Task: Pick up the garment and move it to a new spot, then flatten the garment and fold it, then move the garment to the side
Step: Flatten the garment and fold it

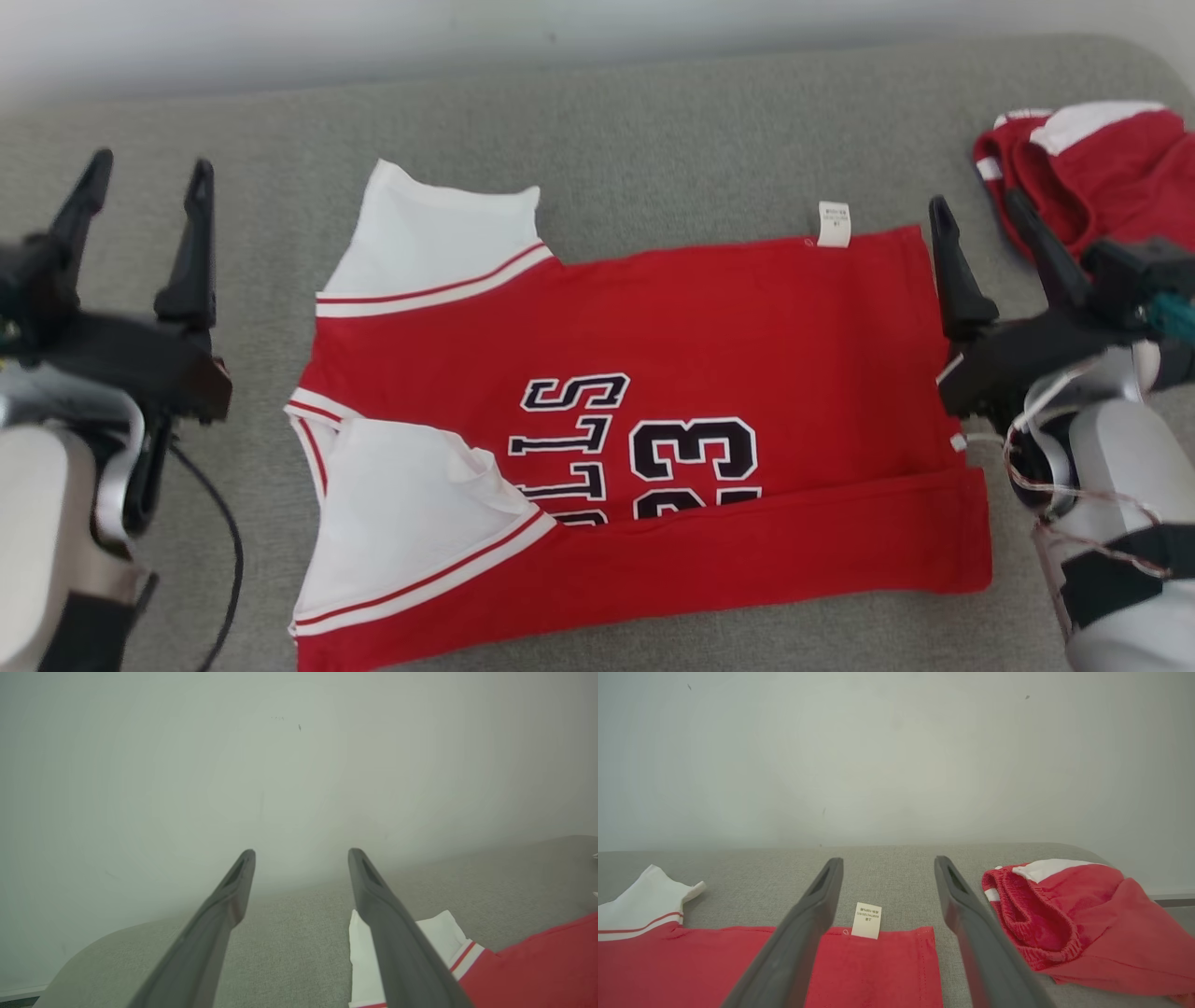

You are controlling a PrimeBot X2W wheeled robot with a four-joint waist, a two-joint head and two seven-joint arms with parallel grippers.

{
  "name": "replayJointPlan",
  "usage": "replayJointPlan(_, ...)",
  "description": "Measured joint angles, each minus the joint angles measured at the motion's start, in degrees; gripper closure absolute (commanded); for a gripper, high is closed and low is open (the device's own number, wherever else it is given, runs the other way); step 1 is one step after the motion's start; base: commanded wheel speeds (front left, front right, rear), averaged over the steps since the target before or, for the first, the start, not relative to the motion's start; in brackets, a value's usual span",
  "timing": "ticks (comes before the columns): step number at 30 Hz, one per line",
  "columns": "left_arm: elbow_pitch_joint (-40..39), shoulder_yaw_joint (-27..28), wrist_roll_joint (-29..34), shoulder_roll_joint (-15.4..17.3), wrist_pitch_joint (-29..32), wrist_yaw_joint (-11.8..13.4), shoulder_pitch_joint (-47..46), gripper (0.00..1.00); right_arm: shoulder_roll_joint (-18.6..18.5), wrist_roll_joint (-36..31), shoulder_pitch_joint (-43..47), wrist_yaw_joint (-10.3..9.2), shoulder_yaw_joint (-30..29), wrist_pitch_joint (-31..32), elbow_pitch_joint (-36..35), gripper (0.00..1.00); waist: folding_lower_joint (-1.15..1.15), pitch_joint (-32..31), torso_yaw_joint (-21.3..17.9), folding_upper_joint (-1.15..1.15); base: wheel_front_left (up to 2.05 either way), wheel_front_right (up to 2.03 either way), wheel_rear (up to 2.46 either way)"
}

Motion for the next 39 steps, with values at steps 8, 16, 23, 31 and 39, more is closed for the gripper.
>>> replayJointPlan(8,10.8,-3.1,-2.6,1.5,6.1,-2.4,-11.3,0.0,-1.0,0.6,-10.6,0.0,4.0,3.8,10.2,0.0,0.01,6.1,-2.3,0.0,0.0,0.0,0.0)
replayJointPlan(16,19.8,-7.7,-5.4,2.6,13.8,-3.2,-19.7,0.0,-0.9,2.2,-18.0,0.0,8.0,7.5,18.1,0.0,0.0,9.9,-4.8,0.0,0.0,0.0,0.0)
replayJointPlan(23,24.2,-15.8,-7.6,3.4,18.6,-3.5,-26.6,0.0,-0.1,3.9,-24.1,0.0,11.4,10.4,24.1,0.0,0.0,12.6,-6.1,0.0,0.0,0.0,0.0)
replayJointPlan(31,28.6,-21.8,-10.3,4.9,22.2,-3.5,-31.6,0.0,0.9,5.7,-28.3,0.0,14.5,12.4,28.4,0.0,-0.01,14.8,-7.1,0.0,0.0,0.0,0.0)
replayJointPlan(39,32.2,-25.6,-12.6,5.7,23.9,-3.5,-35.2,0.0,1.8,7.8,-31.3,0.0,17.6,15.0,31.7,0.0,-0.01,16.0,-8.2,-0.01,0.0,0.0,0.0)
